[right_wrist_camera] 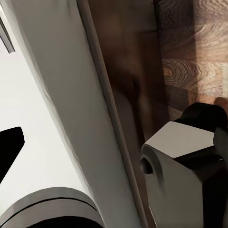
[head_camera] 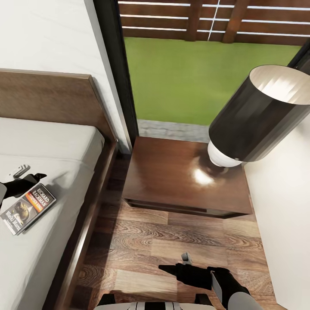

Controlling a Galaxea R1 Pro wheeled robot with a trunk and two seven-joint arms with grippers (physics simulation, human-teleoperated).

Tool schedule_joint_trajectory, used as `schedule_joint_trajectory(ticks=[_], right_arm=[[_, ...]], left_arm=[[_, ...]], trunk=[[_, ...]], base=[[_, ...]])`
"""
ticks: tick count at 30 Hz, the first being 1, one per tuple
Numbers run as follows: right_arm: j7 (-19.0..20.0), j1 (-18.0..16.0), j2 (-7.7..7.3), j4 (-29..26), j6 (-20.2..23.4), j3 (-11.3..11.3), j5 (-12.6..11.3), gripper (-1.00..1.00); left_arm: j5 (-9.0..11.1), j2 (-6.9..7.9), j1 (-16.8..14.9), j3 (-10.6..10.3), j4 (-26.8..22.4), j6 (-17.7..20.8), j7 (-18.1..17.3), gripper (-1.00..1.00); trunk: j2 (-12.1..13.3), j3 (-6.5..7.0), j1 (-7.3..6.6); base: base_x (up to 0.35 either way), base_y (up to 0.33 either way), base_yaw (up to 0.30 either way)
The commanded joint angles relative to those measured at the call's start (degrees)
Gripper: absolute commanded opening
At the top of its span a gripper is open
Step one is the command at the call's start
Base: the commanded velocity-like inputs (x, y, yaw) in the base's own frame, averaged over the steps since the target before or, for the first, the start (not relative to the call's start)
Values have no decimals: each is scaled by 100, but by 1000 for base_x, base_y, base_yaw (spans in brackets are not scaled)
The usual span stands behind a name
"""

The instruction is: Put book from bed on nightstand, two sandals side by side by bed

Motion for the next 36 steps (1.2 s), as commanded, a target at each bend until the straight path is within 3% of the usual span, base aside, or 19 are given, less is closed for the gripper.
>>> schedule_joint_trajectory(ticks=[1, 36], right_arm=[[30, -3, 7, -13, 58, -48, 44, 100], [29, -3, 7, -13, 58, -48, 47, 100]], left_arm=[[-3, -1, -4, 33, -3, 37, -23, 100], [-12, 0, -4, 35, -3, 10, -26, 100]], trunk=[[-2, -3, 0], [-2, -3, 0]], base=[[0, 0, 0], [-31, 0, 0]])
